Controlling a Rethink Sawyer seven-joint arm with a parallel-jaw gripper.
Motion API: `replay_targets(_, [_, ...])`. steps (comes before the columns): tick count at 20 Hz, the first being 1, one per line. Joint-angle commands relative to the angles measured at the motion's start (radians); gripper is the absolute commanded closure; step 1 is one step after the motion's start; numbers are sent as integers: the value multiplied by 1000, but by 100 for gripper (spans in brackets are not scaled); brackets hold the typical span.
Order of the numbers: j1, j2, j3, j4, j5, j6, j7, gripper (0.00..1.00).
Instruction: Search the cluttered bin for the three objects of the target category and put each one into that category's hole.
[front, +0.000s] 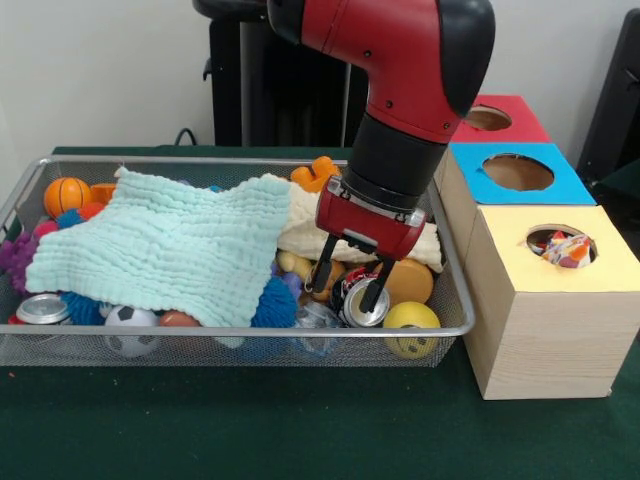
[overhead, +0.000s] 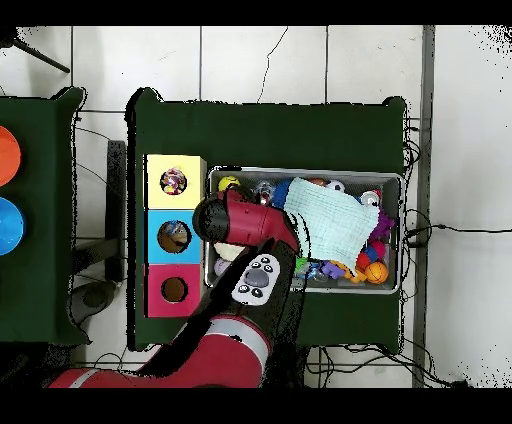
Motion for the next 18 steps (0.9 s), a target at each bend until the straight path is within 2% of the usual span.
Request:
replay_targets(1, [-22,27,106,104,60,-48,254,0])
replay_targets(5, [-43,-17,152,130,45,-142,242,0])
replay_targets(8, [-43,-26,152,131,60,-101,233,0])
replay_targets(10, [-36,-9,141,126,73,-71,234,0])
replay_targets(14, [-52,32,149,102,84,-96,228,0])
replay_targets(18, [-65,61,173,97,78,-219,247,0])
